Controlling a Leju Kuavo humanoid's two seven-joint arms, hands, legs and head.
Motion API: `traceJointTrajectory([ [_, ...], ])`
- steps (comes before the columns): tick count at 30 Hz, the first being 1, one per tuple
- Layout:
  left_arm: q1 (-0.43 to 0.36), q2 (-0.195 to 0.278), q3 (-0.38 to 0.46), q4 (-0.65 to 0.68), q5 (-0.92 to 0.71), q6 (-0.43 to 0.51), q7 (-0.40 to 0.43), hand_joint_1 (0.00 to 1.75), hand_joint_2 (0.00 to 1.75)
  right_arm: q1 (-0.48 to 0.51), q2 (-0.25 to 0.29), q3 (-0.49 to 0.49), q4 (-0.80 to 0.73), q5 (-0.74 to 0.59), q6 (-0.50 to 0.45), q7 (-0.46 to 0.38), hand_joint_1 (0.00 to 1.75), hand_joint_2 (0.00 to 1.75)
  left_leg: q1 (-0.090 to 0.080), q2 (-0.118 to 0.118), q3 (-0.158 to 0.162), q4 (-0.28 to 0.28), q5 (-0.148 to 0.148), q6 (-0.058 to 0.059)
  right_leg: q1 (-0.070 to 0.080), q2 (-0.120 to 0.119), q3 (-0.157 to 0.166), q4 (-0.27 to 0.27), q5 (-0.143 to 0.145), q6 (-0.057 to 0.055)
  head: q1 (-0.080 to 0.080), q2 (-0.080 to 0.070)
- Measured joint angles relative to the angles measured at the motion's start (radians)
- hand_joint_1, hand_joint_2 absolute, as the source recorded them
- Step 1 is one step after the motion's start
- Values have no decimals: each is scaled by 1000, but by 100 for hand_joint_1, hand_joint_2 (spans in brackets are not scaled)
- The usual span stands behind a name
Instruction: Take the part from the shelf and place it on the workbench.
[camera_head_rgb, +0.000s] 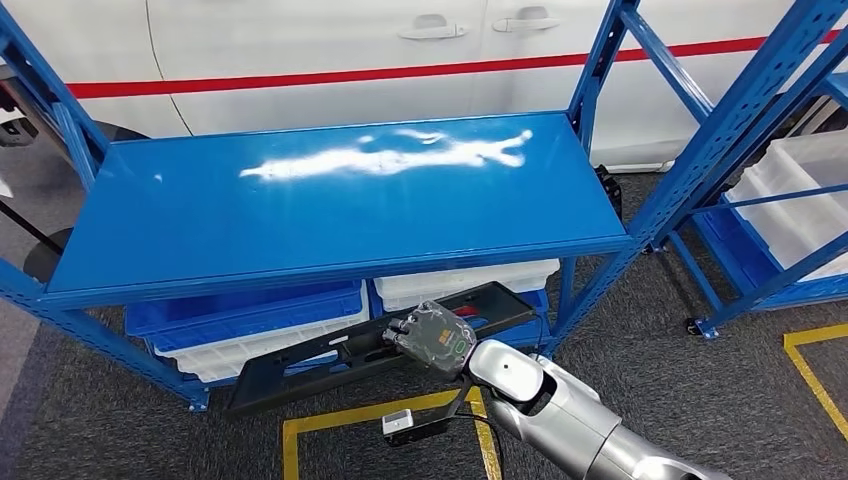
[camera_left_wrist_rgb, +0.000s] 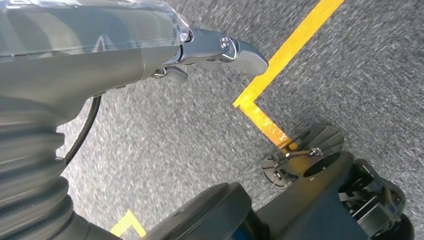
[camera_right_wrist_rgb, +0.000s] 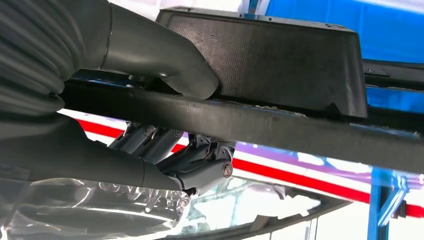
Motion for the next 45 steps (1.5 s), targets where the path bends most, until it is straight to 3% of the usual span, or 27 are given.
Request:
traceJointTrajectory([
  [1, 0, 0, 0, 0, 0, 0, 0, 0, 175, 1, 0, 0, 2, -1, 1, -1, 175, 175, 0, -1, -8, 3, 5, -2, 0, 1, 45, -60, 28, -5, 0, 0],
  [3, -1, -1, 0, 0, 0, -2, 0, 0, 175, 0, 0, 0, 4, -6, 3, -2, 175, 175, -1, -2, -19, 7, 13, -9, 4, 4, 134, -199, 55, -17, 0, 0],
  [5, -1, -3, 0, 0, -1, -3, 0, 0, 175, 2, 1, -1, 6, -19, 2, -6, 175, 175, 0, -2, -25, 5, 24, -21, 12, 6, 167, -264, 56, -26, 0, 0],
  [8, 1, -4, -1, 0, -1, -3, 0, 0, 175, 12, 6, -4, 13, -38, 0, -14, 175, 175, 0, -2, -29, 0, 29, -39, 10, 3, 163, -283, 75, -40, 0, 0],
  [10, 1, -3, -1, 0, -1, -3, 1, 0, 175, 20, 17, -6, 15, -49, -2, -18, 175, 175, 0, -2, -53, 59, -24, -48, 3, -1, 157, -297, 91, -51, 0, 0],
  [12, 1, -3, -1, 0, 2, -3, 4, 0, 175, 34, 28, -7, 19, -66, -4, -23, 175, 175, 3, -2, -94, 188, -104, -56, 4, -5, 147, -297, 101, -57, 0, 0],
  [14, 0, -3, -1, 0, 6, -4, 7, 0, 175, 59, 40, -12, 28, -90, -7, -33, 175, 175, 4, -2, -107, 270, -134, -62, 5, -8, 137, -293, 106, -56, 0, 0],
  [15, 0, -3, -1, 0, 9, -4, 9, 0, 175, 71, 46, -15, 33, -102, -9, -39, 175, 175, 4, -1, -91, 265, -123, -63, 5, -9, 133, -290, 108, -55, 0, 0],
  [18, 9, -3, 0, 0, 23, -4, 15, 0, 175, 100, 72, -29, 48, -135, -23, -52, 175, 175, 4, -3, 30, 76, -60, -59, 5, -5, 119, -273, 108, -50, 0, 0],
  [20, 14, -3, 2, 0, 32, -4, 16, 0, 175, 114, 92, -44, 60, -152, -34, -55, 175, 175, 1, -4, 72, 0, -54, -48, 8, -1, 109, -265, 112, -40, 0, 0],
  [22, 20, -4, 5, 0, 38, -4, 16, 0, 175, 130, 114, -58, 73, -159, -38, -57, 175, 175, 0, -3, 72, -7, -52, -37, 11, 3, 104, -264, 118, -29, 0, 0],
  [24, 23, -6, 8, 0, 41, -4, 15, 0, 175, 144, 130, -74, 84, -164, -39, -61, 175, 175, 4, 3, 69, -14, -44, -22, 9, 7, 98, -251, 106, -19, 0, 0],
  [26, 23, -7, 11, 0, 43, -4, 14, 0, 175, 157, 142, -94, 94, -173, -41, -69, 175, 175, 6, 11, 63, -18, -36, -10, 5, 8, 59, -166, 50, -11, 0, 0],
  [28, 26, -8, 14, 0, 45, -4, 12, 0, 175, 175, 154, -112, 107, -182, -45, -75, 175, 175, 5, 20, 55, -17, -32, -5, 3, 7, -4, -26, -15, -6, 0, 0],
  [29, 27, -8, 16, 0, 45, -4, 12, 0, 175, 187, 160, -120, 114, -186, -48, -77, 175, 175, 4, 25, 52, -16, -31, -4, 3, 7, -24, 22, -28, -4, 0, 0],
  [30, 28, -8, 17, 0, 45, -4, 12, 0, 175, 198, 164, -126, 120, -188, -50, -78, 175, 175, 4, 30, 51, -15, -30, -3, 3, 6, -25, 31, -22, -4, 0, 0],
  [31, 29, -9, 19, 0, 45, -5, 12, 0, 175, 208, 170, -134, 125, -189, -52, -78, 175, 175, 3, 36, 50, -13, -30, -4, 3, 4, -5, 0, 1, -6, 0, 0],
  [33, 29, -10, 19, 0, 45, -6, 12, 0, 175, 220, 180, -148, 131, -190, -57, -78, 175, 175, 2, 47, 50, -9, -32, -6, 6, -17, 72, -143, 62, -15, 0, 0],
  [35, 29, -12, 20, 0, 45, -6, 12, 0, 175, 223, 192, -161, 132, -190, -62, -78, 175, 175, -2, 58, 49, -6, -33, -15, 14, -37, 120, -245, 91, -26, 0, 0],
  [38, 29, -13, 20, 0, 44, -6, 12, 0, 175, 234, 202, -177, 134, -186, -64, -73, 175, 175, -5, 75, 46, -5, -33, -31, 16, -23, 119, -263, 98, -40, 0, 0],
  [40, 29, -13, 20, 0, 43, -7, 12, 0, 175, 247, 208, -191, 133, -178, -66, -64, 175, 175, -3, 60, 34, 23, -59, -41, 11, -10, 117, -270, 108, -52, 0, 0],
  [43, 29, -14, 21, 0, 41, -7, 9, 0, 175, 265, 218, -210, 128, -165, -71, -50, 175, 175, 0, 19, -35, 196, -158, -48, 9, 10, 109, -273, 117, -64, 0, 0],
  [44, 27, -14, 21, 0, 41, -7, 8, 0, 175, 275, 220, -216, 124, -162, -73, -46, 175, 175, 0, 15, -55, 251, -178, -49, 11, 19, 107, -272, 118, -65, 0, 0],
  [45, 25, -14, 21, 0, 39, -7, 8, 0, 175, 285, 221, -222, 120, -158, -74, -42, 175, 175, 0, 13, -61, 276, -180, -50, 12, 27, 106, -270, 119, -65, 0, 0],
])
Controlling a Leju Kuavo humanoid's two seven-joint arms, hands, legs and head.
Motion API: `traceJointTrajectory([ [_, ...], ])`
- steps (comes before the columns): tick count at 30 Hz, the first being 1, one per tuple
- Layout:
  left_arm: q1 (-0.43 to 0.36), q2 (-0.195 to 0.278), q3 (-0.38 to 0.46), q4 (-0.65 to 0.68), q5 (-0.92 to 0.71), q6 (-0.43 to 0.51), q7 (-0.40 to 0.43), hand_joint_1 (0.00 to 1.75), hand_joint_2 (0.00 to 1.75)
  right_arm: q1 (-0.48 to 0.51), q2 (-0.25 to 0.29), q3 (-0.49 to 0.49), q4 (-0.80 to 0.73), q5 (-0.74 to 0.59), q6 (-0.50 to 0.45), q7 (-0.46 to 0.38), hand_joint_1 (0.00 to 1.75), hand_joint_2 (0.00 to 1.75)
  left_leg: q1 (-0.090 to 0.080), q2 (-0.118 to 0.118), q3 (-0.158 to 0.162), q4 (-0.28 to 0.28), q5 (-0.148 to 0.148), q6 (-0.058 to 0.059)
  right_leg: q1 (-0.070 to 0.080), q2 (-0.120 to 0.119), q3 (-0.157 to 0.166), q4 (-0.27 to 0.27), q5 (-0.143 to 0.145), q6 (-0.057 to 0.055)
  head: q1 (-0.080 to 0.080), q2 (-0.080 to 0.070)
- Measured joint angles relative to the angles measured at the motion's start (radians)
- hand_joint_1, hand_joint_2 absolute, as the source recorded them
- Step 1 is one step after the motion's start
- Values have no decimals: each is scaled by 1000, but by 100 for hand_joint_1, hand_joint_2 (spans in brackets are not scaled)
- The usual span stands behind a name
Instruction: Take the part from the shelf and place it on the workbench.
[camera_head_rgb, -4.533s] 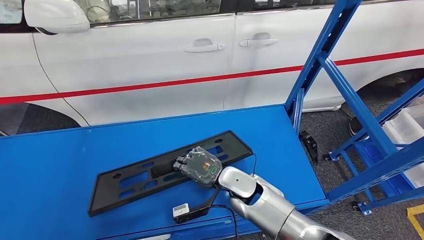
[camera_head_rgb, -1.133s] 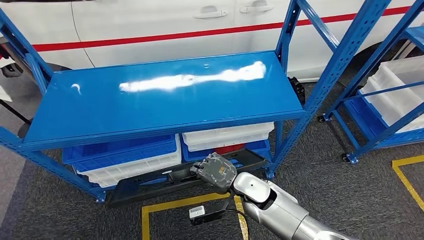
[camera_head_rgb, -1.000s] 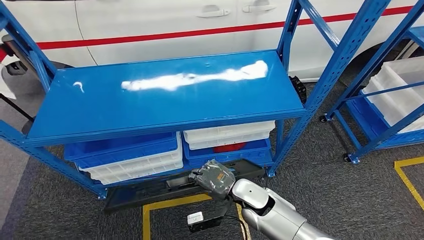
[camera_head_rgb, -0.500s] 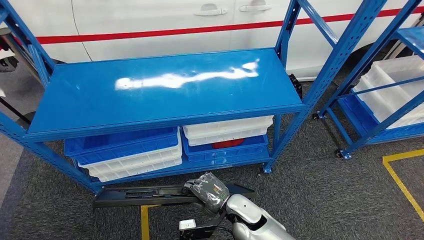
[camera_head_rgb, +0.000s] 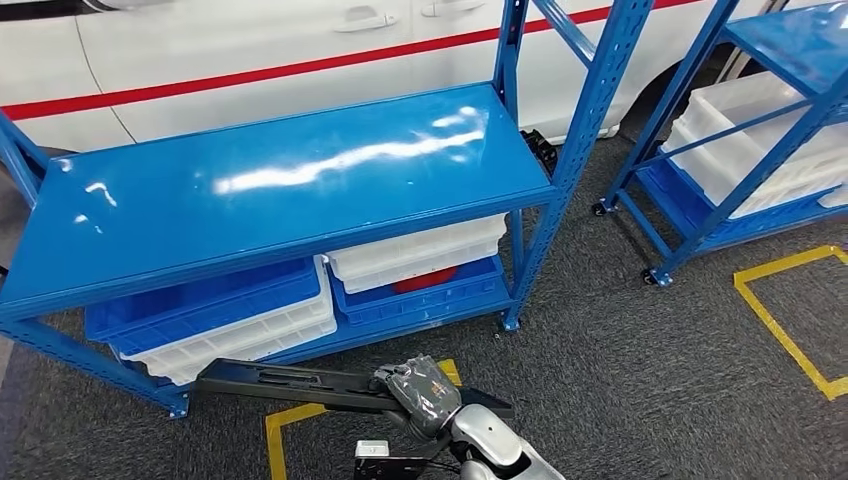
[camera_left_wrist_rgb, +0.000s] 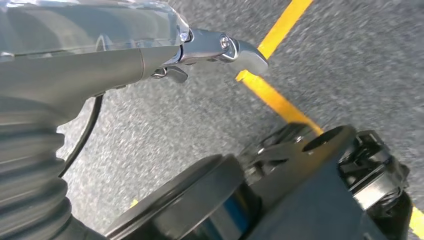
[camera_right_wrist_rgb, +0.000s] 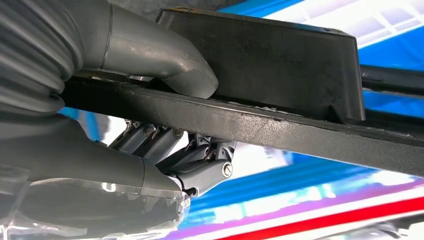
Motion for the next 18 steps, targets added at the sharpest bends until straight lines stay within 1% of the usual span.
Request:
traceJointTrajectory([
  [1, -2, 0, 0, 0, -1, 0, 0, 0, 175, 10, 1, -6, -4, 3, 0, 3, 175, 175, 0, -1, 13, -15, 18, 1, 1, 10, 0, 2, 0, 1, 0, 0],
  [2, -2, 0, 0, 0, -3, 0, 1, 0, 175, 19, 2, -12, -8, 5, 0, 6, 175, 175, 0, -7, 41, -67, 51, 3, 1, 21, -1, 5, 1, 1, 0, 0],
  [3, 0, 0, 0, 0, -4, 0, 2, 0, 175, 25, 4, -17, -14, 6, 0, 7, 175, 175, 1, -23, 77, -137, 83, 7, 1, 34, -2, 9, 1, 3, 0, 0],
  [4, 2, 0, 0, 0, -3, 0, 2, 0, 175, 30, 6, -22, -20, 6, 0, 8, 175, 175, 2, -44, 107, -201, 106, 11, 2, 45, -6, 14, 1, 6, 0, 0],
  [5, 4, 0, 0, 0, -2, 0, 2, 0, 175, 34, 8, -26, -27, 6, -1, 9, 175, 175, 3, -62, 127, -245, 117, 13, 1, 57, -12, 19, 3, 11, 0, 0],
  [6, 6, 0, 0, 0, 0, 0, 3, 0, 175, 37, 10, -30, -32, 7, -1, 9, 175, 175, 2, -74, 134, -267, 117, 15, 1, 67, -19, 21, 6, 17, 0, 0],
  [7, 6, -1, 0, 0, 1, 0, 3, 0, 175, 41, 11, -33, -37, 7, -2, 10, 175, 175, 1, -74, 134, -272, 116, 17, 0, 76, -25, 22, 10, 24, 0, 0],
  [8, 6, -2, 0, 0, 2, -1, 3, 0, 175, 46, 11, -36, -41, 7, -2, 10, 175, 175, 3, -65, 133, -275, 119, 21, 0, 85, -29, 21, 14, 32, 0, 0],
  [9, 5, -4, 0, 0, 3, -1, 3, 0, 175, 51, 11, -40, -45, 7, -2, 10, 175, 175, 5, -55, 133, -280, 124, 27, 0, 82, -33, 24, 13, 37, 0, 0],
  [10, 4, -5, 1, 0, 4, -1, 3, 0, 175, 56, 11, -44, -48, 7, -2, 10, 175, 175, 8, -44, 133, -285, 129, 33, 1, 67, -41, 38, 2, 42, 0, 0],
  [11, 4, -6, 1, 0, 5, -1, 3, 0, 175, 59, 11, -48, -52, 7, -2, 11, 175, 175, 10, -33, 133, -289, 133, 38, 2, 45, -57, 73, -22, 46, 0, 0],
  [12, 4, -7, 2, 0, 8, -2, 3, 0, 175, 62, 11, -51, -57, 6, -2, 12, 175, 175, 9, -20, 132, -289, 135, 41, 1, 18, -83, 129, -55, 50, 0, 0],
  [13, 5, -7, 3, 0, 10, -3, 4, 0, 175, 65, 12, -54, -61, 6, -2, 13, 175, 175, 8, -8, 129, -289, 136, 43, -2, 0, -115, 198, -90, 54, 0, 0],
  [14, 6, -7, 4, 0, 13, -4, 4, 0, 175, 70, 12, -58, -65, 5, -2, 15, 175, 175, 7, 5, 127, -289, 136, 43, -5, -10, -142, 260, -116, 58, 0, 0],
  [15, 7, -7, 5, 0, 15, -5, 5, 0, 175, 78, 12, -62, -69, 5, -2, 17, 175, 175, 7, 17, 126, -288, 136, 43, -8, -15, -157, 298, -126, 60, 0, 0],
  [16, 6, -8, 6, 0, 16, -6, 6, 0, 175, 86, 12, -67, -73, 4, -2, 20, 175, 175, 7, 28, 125, -287, 135, 42, -11, -18, -150, 295, -115, 62, 0, 0],
  [17, 5, -8, 6, 0, 16, -7, 6, 0, 175, 95, 13, -72, -78, 4, -2, 22, 175, 175, 7, 38, 125, -286, 134, 41, -13, -23, -124, 252, -90, 62, 0, 0],
  [18, 4, -9, 6, 0, 17, -7, 7, 0, 175, 102, 13, -78, -83, 5, -2, 24, 175, 175, 7, 46, 126, -285, 133, 38, -14, -35, -81, 181, -58, 60, 0, 0],
])
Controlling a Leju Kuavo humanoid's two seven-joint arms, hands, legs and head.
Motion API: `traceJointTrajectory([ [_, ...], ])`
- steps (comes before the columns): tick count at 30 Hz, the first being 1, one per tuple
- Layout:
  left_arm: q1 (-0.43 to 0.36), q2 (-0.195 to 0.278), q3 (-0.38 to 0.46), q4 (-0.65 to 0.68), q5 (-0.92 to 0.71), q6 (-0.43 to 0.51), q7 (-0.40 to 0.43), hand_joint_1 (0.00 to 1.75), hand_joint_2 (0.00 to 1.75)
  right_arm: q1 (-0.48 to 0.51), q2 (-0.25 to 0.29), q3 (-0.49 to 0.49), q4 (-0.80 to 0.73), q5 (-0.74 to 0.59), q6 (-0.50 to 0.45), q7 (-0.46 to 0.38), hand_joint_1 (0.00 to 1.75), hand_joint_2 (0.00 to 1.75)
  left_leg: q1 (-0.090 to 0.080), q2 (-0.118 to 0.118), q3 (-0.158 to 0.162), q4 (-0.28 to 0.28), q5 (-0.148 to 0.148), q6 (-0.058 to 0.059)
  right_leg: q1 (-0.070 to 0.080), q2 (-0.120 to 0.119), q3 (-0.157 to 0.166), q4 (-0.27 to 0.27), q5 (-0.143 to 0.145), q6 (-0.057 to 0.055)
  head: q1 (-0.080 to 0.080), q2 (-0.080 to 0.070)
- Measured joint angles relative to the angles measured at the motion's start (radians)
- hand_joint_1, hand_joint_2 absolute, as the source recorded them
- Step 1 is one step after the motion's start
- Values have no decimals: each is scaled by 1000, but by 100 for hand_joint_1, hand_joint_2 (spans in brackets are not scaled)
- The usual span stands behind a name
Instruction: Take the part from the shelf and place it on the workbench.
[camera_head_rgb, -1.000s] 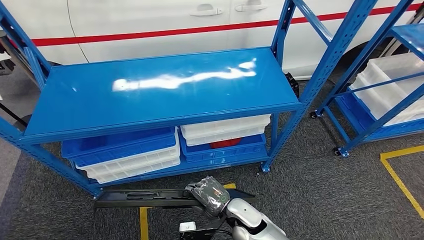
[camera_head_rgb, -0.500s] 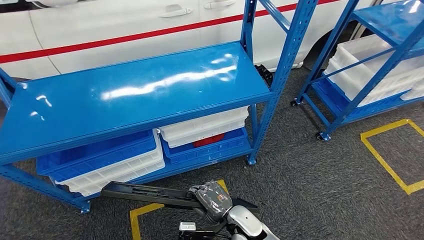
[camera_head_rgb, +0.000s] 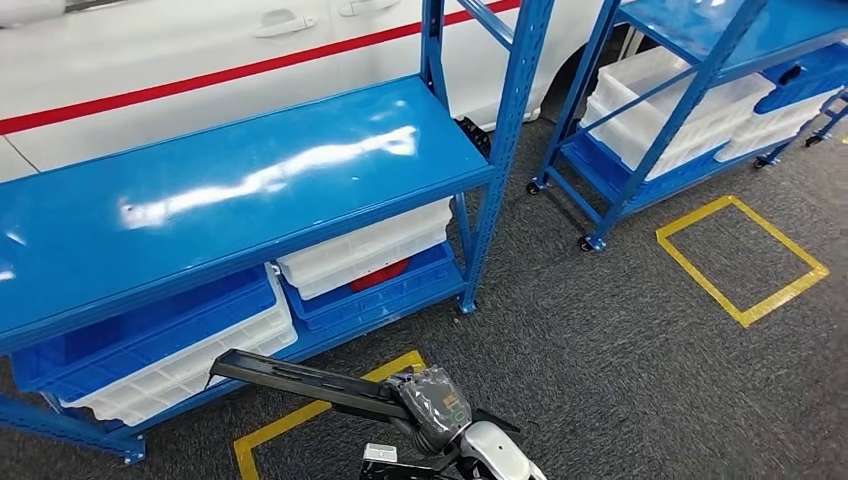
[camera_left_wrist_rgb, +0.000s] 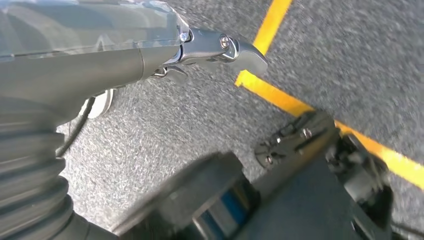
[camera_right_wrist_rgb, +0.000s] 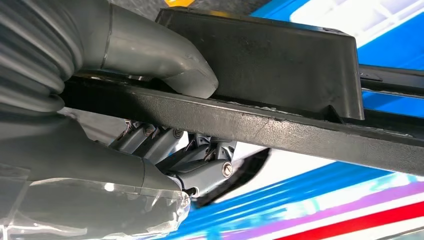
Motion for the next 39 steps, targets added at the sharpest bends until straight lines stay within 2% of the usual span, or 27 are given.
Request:
traceJointTrajectory([
  [2, -2, -1, 0, 0, 1, 0, 1, 0, 175, 8, 3, -11, -12, 4, 0, 3, 175, 175, -4, 16, 2, 2, -4, -9, 7, -30, 69, -125, 36, -11, 0, 0],
  [3, -3, -1, 1, 0, 2, 0, 2, 0, 175, 10, 5, -17, -16, 8, 0, 4, 175, 175, -6, 22, 3, 2, -5, -15, 12, -39, 83, -155, 41, -18, 0, 0],
  [4, -4, -1, 2, 0, 2, 0, 3, 0, 175, 12, 7, -22, -18, 11, 1, 5, 175, 175, -8, 29, 4, 1, -5, -22, 16, -37, 83, -161, 39, -25, 0, 0],
  [6, -6, -2, 3, 0, 2, 0, 4, 0, 175, 18, 9, -32, -20, 17, 1, 7, 175, 175, -6, 36, 6, 2, -9, -34, 15, -19, 80, -164, 44, -36, 0, 0],
  [7, -7, -2, 4, 0, 2, 0, 4, 0, 175, 20, 9, -36, -20, 19, 1, 8, 175, 175, -4, 26, 2, 14, -21, -40, 13, -10, 79, -167, 47, -42, 0, 0],
  [9, -9, -2, 6, 0, 0, 0, 5, 0, 175, 22, 12, -44, -20, 21, 1, 10, 175, 175, 0, -13, -29, 88, -72, -46, 9, 4, 78, -171, 52, -53, 0, 0],
  [11, -10, -2, 8, 0, -1, 0, 5, 0, 175, 22, 15, -48, -19, 24, 0, 11, 175, 175, 0, -40, -89, 225, -135, -47, 12, 23, 74, -170, 54, -59, 0, 0],
  [12, -11, -2, 8, 0, -1, 1, 5, 0, 175, 24, 16, -50, -19, 27, 0, 11, 175, 175, 0, -45, -112, 275, -148, -47, 14, 33, 73, -169, 55, -61, 0, 0],
  [13, -12, -1, 8, 0, -2, 1, 6, 0, 175, 25, 17, -52, -18, 31, 0, 12, 175, 175, -1, -48, -119, 292, -141, -46, 16, 46, 73, -167, 55, -62, 0, 0],
  [14, -12, -1, 9, 0, -2, 1, 8, 0, 175, 26, 17, -54, -18, 34, -1, 13, 175, 175, -1, -51, -106, 262, -113, -43, 17, 59, 73, -165, 55, -62, 0, 0],
  [15, -11, -1, 9, 0, -3, 1, 9, 0, 175, 27, 17, -56, -17, 36, -1, 14, 175, 175, -1, -59, -78, 199, -73, -39, 18, 73, 73, -162, 55, -61, 0, 0],
  [17, -10, 0, 9, 0, -2, 0, 10, 0, 175, 26, 19, -59, -17, 40, -2, 16, 175, 175, 0, -102, -23, 71, -20, -29, 18, 97, 68, -155, 55, -57, 0, 0],
  [19, -10, 1, 10, 0, -1, -1, 10, 0, 175, 26, 21, -61, -17, 44, -3, 18, 175, 175, -2, -132, -7, 23, -13, -24, 14, 116, 56, -151, 60, -45, 0, 0],
  [21, -10, -2, 10, 0, 0, -2, 10, 0, 175, 29, 23, -65, -17, 50, -5, 21, 175, 175, -2, -116, -7, 14, -7, -18, 10, 132, 49, -152, 66, -32, 0, 0],
  [22, -10, -3, 11, 0, 0, -2, 10, 0, 175, 31, 23, -68, -17, 51, -7, 22, 175, 175, 0, -105, -5, 8, -2, -12, 12, 122, 45, -145, 61, -27, 0, 0],
  [23, -11, -4, 12, -1, 0, -2, 10, 0, 175, 33, 23, -70, -17, 52, -9, 25, 175, 175, 3, -93, -3, 2, 2, -6, 14, 101, 34, -123, 45, -22, 0, 0],
  [25, -12, -5, 13, -2, 0, -2, 10, 0, 175, 35, 23, -75, -17, 53, -14, 28, 175, 175, 4, -69, -2, -5, 7, 1, 13, 45, -15, -19, -13, -13, 0, 0],
  [26, -11, -5, 13, -2, -1, -2, 11, 0, 175, 37, 23, -77, -17, 53, -16, 29, 175, 175, 3, -56, -2, -5, 7, 2, 9, 31, -48, 48, -43, -9, 0, 0],
  [27, -11, -4, 13, -2, -2, -2, 12, 0, 175, 40, 23, -79, -17, 53, -17, 31, 175, 175, 3, -43, -3, -5, 7, 2, 5, 24, -73, 100, -60, -4, 0, 0],
  [28, -12, -4, 14, -2, -2, -2, 12, 0, 175, 43, 23, -82, -17, 53, -17, 32, 175, 175, 2, -30, -2, -5, 6, 1, 1, 20, -81, 121, -59, 0, 0, 0],
  [29, -12, -4, 14, -2, -3, -2, 13, 0, 175, 47, 23, -84, -17, 53, -17, 33, 175, 175, 3, -18, -2, -4, 5, -1, -3, 15, -70, 101, -40, 3, 0, 0],
  [30, -13, -4, 14, -2, -4, -3, 14, 0, 175, 49, 23, -87, -18, 53, -18, 35, 175, 175, 3, -7, 0, -4, 3, -4, -6, 6, -39, 46, -9, 4, 0, 0],
  [32, -14, -6, 14, -2, -4, -4, 15, 0, 175, 52, 23, -93, -20, 53, -18, 35, 175, 175, 0, 11, 4, -1, -3, -13, -4, -33, 35, -92, 40, -1, 0, 0],
  [34, -14, -6, 14, -2, -3, -4, 15, 0, 175, 52, 23, -96, -24, 53, -20, 35, 175, 175, -3, 26, 7, 0, -8, -25, 5, -55, 66, -156, 51, -13, 0, 0],
  [36, -15, -6, 14, -2, -2, -4, 15, 0, 175, 55, 23, -98, -26, 53, -22, 35, 175, 175, -3, 41, 12, -2, -11, -38, 10, -36, 64, -161, 52, -27, 0, 0],
  [37, -16, -6, 14, -2, -2, -4, 15, 0, 175, 58, 23, -99, -26, 54, -23, 35, 175, 175, -1, 37, 13, 2, -17, -44, 9, -27, 65, -164, 55, -33, 0, 0],
  [39, -16, -6, 14, -2, -2, -4, 14, 0, 175, 60, 23, -100, -27, 54, -23, 35, 175, 175, 3, 2, -7, 57, -57, -50, 4, -8, 68, -171, 60, -47, 0, 0],
])
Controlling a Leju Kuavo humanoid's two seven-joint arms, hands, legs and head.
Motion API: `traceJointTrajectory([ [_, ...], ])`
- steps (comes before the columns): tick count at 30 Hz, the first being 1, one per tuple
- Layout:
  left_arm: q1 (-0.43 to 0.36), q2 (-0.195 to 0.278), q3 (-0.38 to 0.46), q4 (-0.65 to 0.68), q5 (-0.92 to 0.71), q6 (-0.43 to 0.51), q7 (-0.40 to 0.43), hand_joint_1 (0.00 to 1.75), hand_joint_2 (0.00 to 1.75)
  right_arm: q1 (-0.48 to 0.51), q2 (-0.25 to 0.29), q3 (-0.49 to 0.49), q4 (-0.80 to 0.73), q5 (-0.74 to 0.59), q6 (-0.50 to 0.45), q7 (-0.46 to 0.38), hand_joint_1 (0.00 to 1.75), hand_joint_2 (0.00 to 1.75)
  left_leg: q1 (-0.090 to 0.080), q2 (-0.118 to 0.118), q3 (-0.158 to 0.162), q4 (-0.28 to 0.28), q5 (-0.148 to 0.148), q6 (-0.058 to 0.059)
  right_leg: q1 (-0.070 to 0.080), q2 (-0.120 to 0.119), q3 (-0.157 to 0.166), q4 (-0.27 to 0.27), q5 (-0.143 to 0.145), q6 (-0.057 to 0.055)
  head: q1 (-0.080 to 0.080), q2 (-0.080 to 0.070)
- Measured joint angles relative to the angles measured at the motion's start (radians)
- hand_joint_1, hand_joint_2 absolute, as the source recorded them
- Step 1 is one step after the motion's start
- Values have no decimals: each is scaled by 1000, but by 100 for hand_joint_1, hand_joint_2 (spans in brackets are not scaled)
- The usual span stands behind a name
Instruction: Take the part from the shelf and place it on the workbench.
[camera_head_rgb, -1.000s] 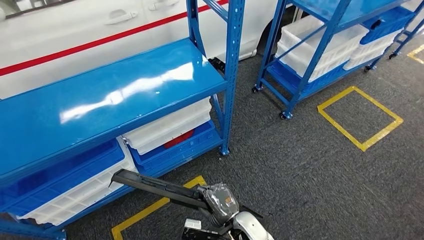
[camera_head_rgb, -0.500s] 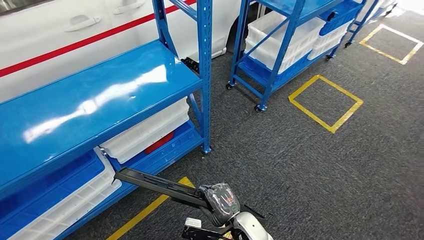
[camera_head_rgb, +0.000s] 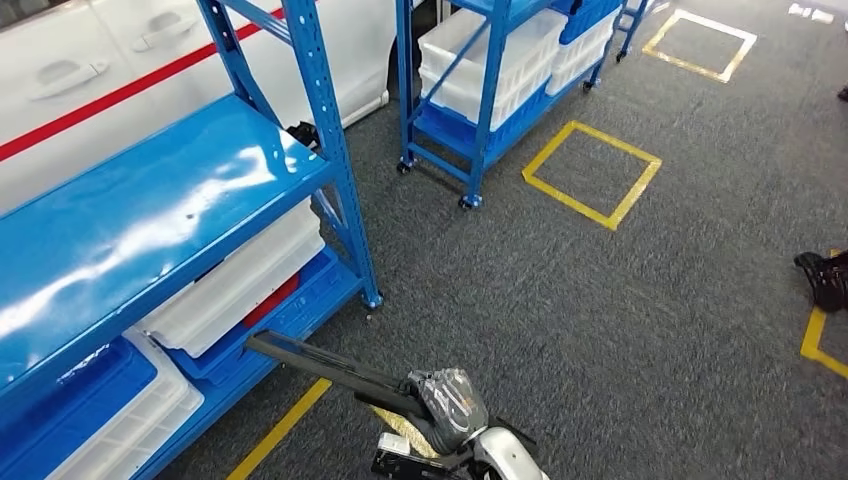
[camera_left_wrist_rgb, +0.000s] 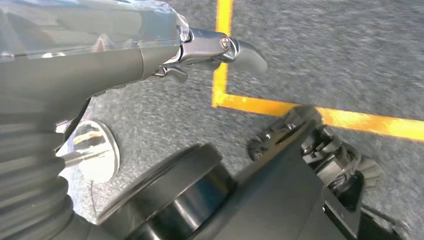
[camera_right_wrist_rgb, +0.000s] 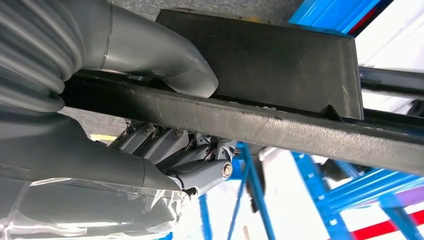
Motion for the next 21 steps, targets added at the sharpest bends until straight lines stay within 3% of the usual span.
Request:
traceJointTrajectory([
  [2, 1, 0, 1, 0, 2, 0, -1, 0, 175, 1, 1, -1, -1, 0, -1, -1, 175, 175, 1, -39, -61, 133, -66, -2, 2, 19, 0, -1, 1, -9, 0, 0],
  [3, 1, 0, 1, 0, 3, 0, -2, 0, 175, 1, 1, -1, 0, -2, -1, -2, 175, 175, 1, -46, -92, 196, -87, -2, 4, 30, 0, -1, 1, -11, 0, 0],
  [4, 1, 1, 1, 0, 4, 0, -2, 0, 175, 1, 1, -1, 1, -4, -2, -4, 175, 175, 1, -50, -110, 231, -91, -2, 6, 42, 0, 0, 1, -12, 0, 0],
  [5, 0, 1, 2, 0, 6, 0, -3, 0, 175, 2, 1, -1, 3, -7, -2, -6, 175, 175, 1, -51, -110, 227, -73, -1, 7, 55, 1, 2, 1, -12, 0, 0],
  [6, 1, 1, 2, 0, 8, 0, -3, 0, 175, 1, 1, -1, 4, -11, -4, -9, 175, 175, 1, -55, -92, 183, -39, 2, 8, 68, 2, 4, 1, -11, 0, 0],
  [8, 5, 2, 3, 0, 12, 0, -4, 0, 175, -1, 1, -2, 6, -18, -6, -13, 175, 175, 1, -85, -38, 47, 32, 10, 8, 94, -1, 11, -1, -8, 0, 0],
  [10, 10, 4, 3, 0, 15, 0, -5, 0, 175, -4, 2, -3, 8, -25, -8, -15, 175, 175, 0, -113, -9, -31, 55, 16, 7, 113, -10, 17, 0, 2, 0, 0],
  [12, 11, 5, 4, 0, 17, 2, -6, 0, 175, -5, 2, -6, 10, -39, -8, -16, 175, 175, -1, -108, -6, -44, 54, 23, 6, 128, -17, 15, 6, 16, 0, 0],
  [13, 11, 4, 4, 0, 17, 2, -8, 0, 175, -4, 2, -8, 10, -49, -7, -18, 175, 175, 0, -100, -4, -49, 58, 29, 5, 125, -19, 17, 4, 22, 0, 0],
  [15, 11, 4, 4, 0, 18, 3, -11, 0, 175, -5, 2, -14, 11, -68, -5, -21, 175, 175, 3, -80, 0, -60, 66, 42, 7, 89, -41, 64, -27, 30, 0, 0],
  [17, 14, 4, 4, 0, 18, 3, -12, 0, 175, -6, 2, -18, 12, -77, -2, -23, 175, 175, -1, -58, 1, -63, 67, 48, 4, 45, -100, 185, -90, 36, 0, 0],
  [18, 17, 4, 5, 0, 18, 3, -12, 0, 175, -5, 2, -19, 13, -79, -1, -23, 175, 175, -2, -46, 0, -62, 66, 49, 0, 36, -131, 247, -114, 39, 0, 0],
  [19, 18, 5, 5, 0, 18, 3, -12, 0, 175, -4, 2, -21, 15, -79, 0, -24, 175, 175, -3, -34, 0, -62, 65, 49, -3, 31, -150, 286, -123, 42, 0, 0],
  [20, 19, 5, 5, 0, 18, 3, -12, 0, 175, -3, 2, -21, 16, -79, 1, -24, 175, 175, -4, -23, 0, -61, 64, 48, -5, 27, -150, 287, -113, 44, 0, 0],
  [21, 19, 5, 5, 0, 18, 3, -12, 0, 175, -2, 1, -22, 18, -80, 1, -24, 175, 175, -4, -12, 2, -61, 62, 47, -7, 21, -129, 248, -86, 45, 0, 0],
])
